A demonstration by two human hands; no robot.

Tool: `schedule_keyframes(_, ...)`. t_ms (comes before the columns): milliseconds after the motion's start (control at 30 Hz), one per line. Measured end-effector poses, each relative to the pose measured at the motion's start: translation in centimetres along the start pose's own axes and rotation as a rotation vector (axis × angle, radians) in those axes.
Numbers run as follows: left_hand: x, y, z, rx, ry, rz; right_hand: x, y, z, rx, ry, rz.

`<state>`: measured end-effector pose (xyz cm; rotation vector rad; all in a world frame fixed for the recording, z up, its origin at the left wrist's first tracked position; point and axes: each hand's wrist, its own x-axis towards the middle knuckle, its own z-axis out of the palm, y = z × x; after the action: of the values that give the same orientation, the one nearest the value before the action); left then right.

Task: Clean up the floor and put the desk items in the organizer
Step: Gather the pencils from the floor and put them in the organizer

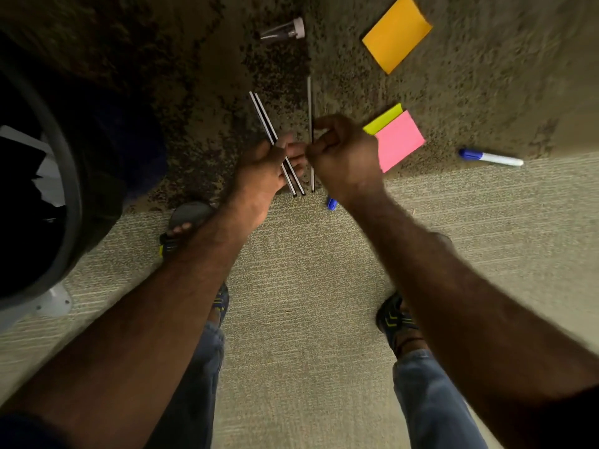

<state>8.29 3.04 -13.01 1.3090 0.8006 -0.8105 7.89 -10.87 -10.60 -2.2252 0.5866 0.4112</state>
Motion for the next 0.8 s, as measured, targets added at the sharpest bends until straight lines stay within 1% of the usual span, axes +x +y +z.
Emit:
schedule_keyframes(133, -3.9, 0.8, 1.0, 0.043, -0.042, -0.014, -3.4, -1.0, -2.1, 0.053, -0.082, -0.052)
schedule_keyframes(267, -8.5, 2.0, 2.1, 0.102, -0.139, 0.023, -6.3, -2.8, -5.7, 0.177, -0.070, -0.115)
schedule_keyframes(333, -11.0, 3.3, 2.9, 0.102, -0.167, 0.042, -7.5, -4.1, -8.2, 0.183, -0.069, -0.138)
schedule_keyframes(400, -13.7, 4.9, 3.8, 0.111, -0.188, 0.067, -8.6, -5.7, -10.8, 0.185, -0.087, -0.117)
schedule_keyframes(467, -16.8, 6.9, 5.0, 0.122, -0.216, 0.089, -9.7, -7.5, -13.8, 0.194, -0.110, -0.101)
schedule_keyframes(600, -23.5, 12.2, 7.5, 0.143, -0.248, 0.160, -11.9, -12.0, -20.6, 0.204, -0.099, -0.139)
schedule_keyframes(800, -34.4, 21.8, 11.0, 0.213, -0.257, 0.340, -15.8, -20.0, -31.0, 0.251, 0.017, -0.236)
